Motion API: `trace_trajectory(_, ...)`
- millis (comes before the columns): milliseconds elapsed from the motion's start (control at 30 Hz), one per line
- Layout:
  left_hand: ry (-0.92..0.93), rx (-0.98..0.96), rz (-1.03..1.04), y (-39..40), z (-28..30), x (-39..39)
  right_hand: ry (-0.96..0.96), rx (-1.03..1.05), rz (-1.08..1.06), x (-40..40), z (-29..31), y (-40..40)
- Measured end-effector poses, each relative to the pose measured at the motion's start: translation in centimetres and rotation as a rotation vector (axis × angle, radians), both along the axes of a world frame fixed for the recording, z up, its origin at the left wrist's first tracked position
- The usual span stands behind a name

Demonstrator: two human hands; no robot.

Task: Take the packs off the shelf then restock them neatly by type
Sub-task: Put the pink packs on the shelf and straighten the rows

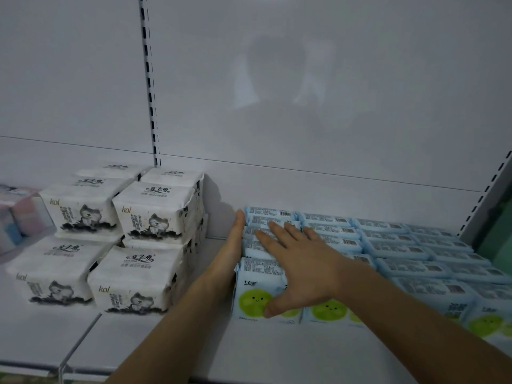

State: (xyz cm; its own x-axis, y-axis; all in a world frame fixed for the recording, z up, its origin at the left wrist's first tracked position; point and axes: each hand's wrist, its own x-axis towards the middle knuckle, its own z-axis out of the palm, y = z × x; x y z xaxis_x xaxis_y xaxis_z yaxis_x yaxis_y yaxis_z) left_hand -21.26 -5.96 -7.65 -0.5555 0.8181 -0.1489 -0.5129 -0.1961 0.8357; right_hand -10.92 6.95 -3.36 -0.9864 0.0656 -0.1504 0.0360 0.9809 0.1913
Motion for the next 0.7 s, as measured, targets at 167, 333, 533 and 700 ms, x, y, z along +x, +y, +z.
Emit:
trace_trajectory(167, 0.023, 0.02, -0.02, 0.1, 0.2, -0.6, 0.02, -0.013, -0.002, -0.1, -0.1, 0.1)
trace_trajectory(333, 0.077, -0.091, 0.031, 0.2, 0.7, -0.6, 0.045, -0.015, -0.012, -0.1, -0.4, -0.1)
trace_trajectory(533, 0.387, -0.054, 0.283, -1.5, 1.7, 2.0, 0.106, -0.014, -0.027, 3.2, 0.5, 0.4)
trace_trajectory(700, 0.673, -0.143, 0.381, -1.6, -1.4, 4.0, 0.091, 0.053, -0.125, 6.1, -0.3, 2.9)
